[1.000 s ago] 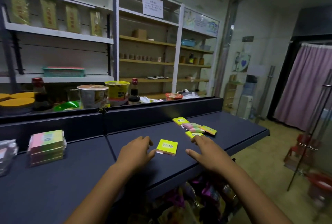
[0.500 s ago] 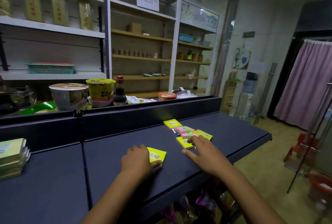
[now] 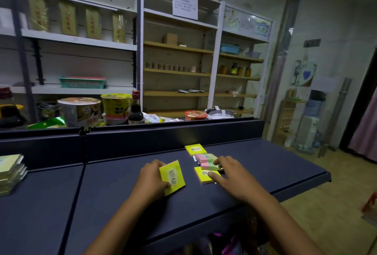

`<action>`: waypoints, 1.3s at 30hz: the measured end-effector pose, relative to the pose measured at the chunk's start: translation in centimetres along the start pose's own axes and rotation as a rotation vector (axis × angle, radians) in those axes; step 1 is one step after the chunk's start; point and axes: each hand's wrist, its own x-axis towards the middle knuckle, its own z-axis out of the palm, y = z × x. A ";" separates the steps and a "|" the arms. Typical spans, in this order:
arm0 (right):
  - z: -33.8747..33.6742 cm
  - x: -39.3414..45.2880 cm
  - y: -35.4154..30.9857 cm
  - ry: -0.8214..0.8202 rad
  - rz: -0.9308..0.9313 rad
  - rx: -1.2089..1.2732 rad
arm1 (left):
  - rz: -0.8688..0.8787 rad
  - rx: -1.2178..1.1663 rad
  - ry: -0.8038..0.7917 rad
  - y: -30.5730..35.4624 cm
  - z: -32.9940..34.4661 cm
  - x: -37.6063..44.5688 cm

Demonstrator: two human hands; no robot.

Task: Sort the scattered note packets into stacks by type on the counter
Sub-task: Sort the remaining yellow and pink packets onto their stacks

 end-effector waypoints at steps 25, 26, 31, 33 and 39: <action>2.9 11.2 6.5 -0.047 0.108 0.118 | 0.004 -0.922 0.117 1.1 4.6 6.8; 3.2 11.6 6.5 -0.056 0.132 0.122 | 0.004 -0.925 0.126 1.0 4.5 6.9; 4.2 13.2 6.4 -0.057 0.201 0.069 | 0.004 -0.937 0.200 0.5 3.9 7.6; 4.3 13.5 6.3 -0.069 0.234 0.062 | 0.001 -0.951 0.227 0.2 3.7 7.9; 4.7 13.9 6.2 -0.068 0.252 0.125 | 0.006 -0.952 0.235 -0.2 3.8 8.0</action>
